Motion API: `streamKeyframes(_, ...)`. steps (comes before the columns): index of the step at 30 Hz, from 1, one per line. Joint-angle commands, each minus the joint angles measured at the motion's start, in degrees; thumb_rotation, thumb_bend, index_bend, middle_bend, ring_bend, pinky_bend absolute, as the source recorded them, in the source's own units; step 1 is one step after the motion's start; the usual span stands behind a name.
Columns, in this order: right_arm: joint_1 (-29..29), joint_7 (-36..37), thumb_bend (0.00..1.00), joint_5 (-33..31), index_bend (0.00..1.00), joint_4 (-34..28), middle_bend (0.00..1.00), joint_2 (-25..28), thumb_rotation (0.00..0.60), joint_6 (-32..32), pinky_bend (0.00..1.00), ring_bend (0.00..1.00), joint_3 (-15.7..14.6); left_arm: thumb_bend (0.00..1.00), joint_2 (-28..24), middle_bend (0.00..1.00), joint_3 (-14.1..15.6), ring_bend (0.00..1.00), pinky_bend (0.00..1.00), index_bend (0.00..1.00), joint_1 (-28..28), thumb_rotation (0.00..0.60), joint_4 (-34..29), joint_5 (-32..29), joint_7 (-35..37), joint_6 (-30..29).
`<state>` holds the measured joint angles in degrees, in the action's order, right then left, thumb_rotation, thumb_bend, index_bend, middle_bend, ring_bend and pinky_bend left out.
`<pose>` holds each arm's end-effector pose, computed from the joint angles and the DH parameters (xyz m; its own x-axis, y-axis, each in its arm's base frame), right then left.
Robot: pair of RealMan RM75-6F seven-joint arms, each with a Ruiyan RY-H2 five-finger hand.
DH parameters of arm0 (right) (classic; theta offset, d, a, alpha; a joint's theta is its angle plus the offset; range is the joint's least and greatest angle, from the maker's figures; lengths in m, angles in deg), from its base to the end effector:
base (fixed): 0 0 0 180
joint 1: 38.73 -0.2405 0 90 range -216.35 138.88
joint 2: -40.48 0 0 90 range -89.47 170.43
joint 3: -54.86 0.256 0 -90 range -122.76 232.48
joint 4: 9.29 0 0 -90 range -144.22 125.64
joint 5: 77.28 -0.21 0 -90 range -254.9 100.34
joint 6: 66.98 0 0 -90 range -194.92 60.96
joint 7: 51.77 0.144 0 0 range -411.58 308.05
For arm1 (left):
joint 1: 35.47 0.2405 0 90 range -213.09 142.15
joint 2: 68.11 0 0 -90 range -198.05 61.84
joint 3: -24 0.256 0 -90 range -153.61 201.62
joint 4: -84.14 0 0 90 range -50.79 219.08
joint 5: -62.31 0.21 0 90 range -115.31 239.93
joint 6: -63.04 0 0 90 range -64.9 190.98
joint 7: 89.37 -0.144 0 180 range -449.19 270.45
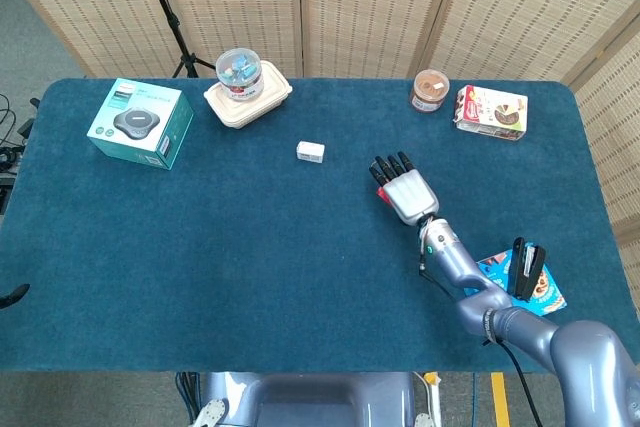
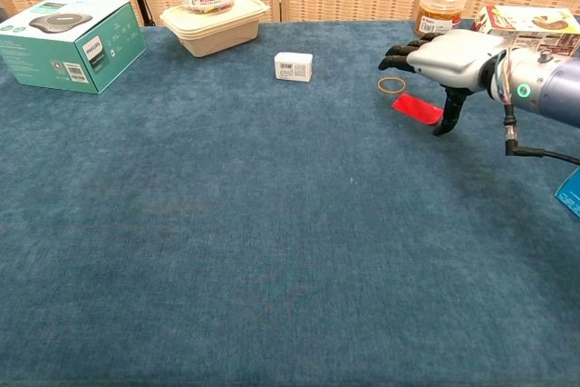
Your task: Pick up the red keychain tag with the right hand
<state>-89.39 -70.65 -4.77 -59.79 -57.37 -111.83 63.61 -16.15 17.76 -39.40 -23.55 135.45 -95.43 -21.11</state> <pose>-0.1825 -0.4267 -0.0270 0.7813 -0.0887 0.6178 -0.5902 -0.4273 0.6850 -0.2969 0.1817 0.2148 0.4167 -0.0065 0.9090 0.8921 0.1951 -0.4076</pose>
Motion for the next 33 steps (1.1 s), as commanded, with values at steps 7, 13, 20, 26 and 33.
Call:
streamKeyframes(7, -1.0, 2.0, 0.00, 0.3, 0.00, 5.1, 0.00, -3.1, 0.600, -0.4, 0.00, 0.00, 1.1, 0.00, -0.1, 0.00, 0.0, 0.00, 0.00, 0.00, -0.1, 0.600, 0.2, -0.2, 0.3, 0.2)
streamKeyframes(13, -1.5, 3.0, 0.00, 0.6, 0.01, 6.3, 0.00, -3.8, 0.600, -0.6, 0.00, 0.00, 1.5, 0.00, -0.1, 0.00, -0.1, 0.00, 0.00, 0.00, -0.1, 0.600, 0.2, -0.3, 0.3, 0.2)
streamKeyframes(20, -1.5, 4.1, 0.00, 1.4, 0.15, 7.1, 0.00, -4.2, 0.600, -0.3, 0.00, 0.00, 1.0, 0.00, -0.1, 0.00, 0.0, 0.00, 0.00, 0.00, -0.2, 0.600, 0.2, -0.2, 0.1, 0.3)
streamKeyframes(26, -1.6, 5.7, 0.00, 2.4, 0.30, 7.8, 0.00, -4.5, 0.600, -0.3, 0.00, 0.00, 0.6, 0.00, -0.1, 0.00, 0.0, 0.00, 0.00, 0.00, -0.1, 0.600, 0.2, -0.2, 0.4, 0.2)
streamKeyframes(33, -1.8, 7.3, 0.00, 3.3, 0.37, 8.6, 0.00, -4.5, 0.600, 0.7, 0.00, 0.00, 0.0, 0.00, -0.1, 0.00, 0.1, 0.00, 0.00, 0.00, -0.1, 0.600, 0.2, -0.1, 0.4, 0.2)
